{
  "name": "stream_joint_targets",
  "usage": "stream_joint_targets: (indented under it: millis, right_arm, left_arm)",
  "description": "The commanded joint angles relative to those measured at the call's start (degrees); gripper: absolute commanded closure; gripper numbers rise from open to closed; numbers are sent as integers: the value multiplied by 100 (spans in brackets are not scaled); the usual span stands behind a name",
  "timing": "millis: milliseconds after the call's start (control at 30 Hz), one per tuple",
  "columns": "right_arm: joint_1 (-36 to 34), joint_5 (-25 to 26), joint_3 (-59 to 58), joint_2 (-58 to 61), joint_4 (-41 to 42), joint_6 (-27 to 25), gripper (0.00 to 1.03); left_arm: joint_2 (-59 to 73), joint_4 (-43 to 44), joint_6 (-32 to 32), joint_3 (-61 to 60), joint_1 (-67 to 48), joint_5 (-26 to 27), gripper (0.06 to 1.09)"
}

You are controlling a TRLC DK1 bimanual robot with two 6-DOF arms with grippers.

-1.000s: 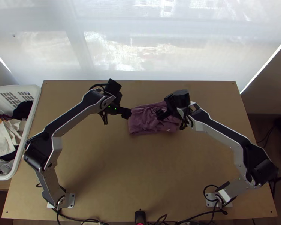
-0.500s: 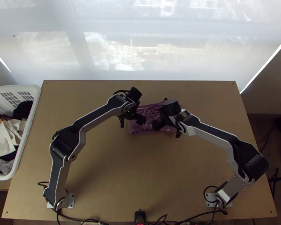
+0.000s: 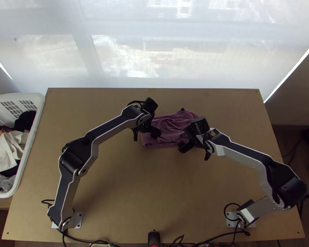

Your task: Fold the t-shirt

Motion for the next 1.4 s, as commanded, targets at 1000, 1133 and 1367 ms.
stream_joint_targets:
  millis: [1000, 1133, 1367]
  right_arm:
    - [254, -154, 1877, 93, -392, 490, 5]
    - [17, -207, 1701, 287, -356, 454, 5]
    - [-62, -207, 1561, 1104, -242, 446, 5]
  left_arm:
    - [-863, -180, 86, -163, -181, -150, 10]
    - [-802, -171, 86, -198, -190, -150, 10]
    - [-547, -144, 148, -180, -172, -194, 10]
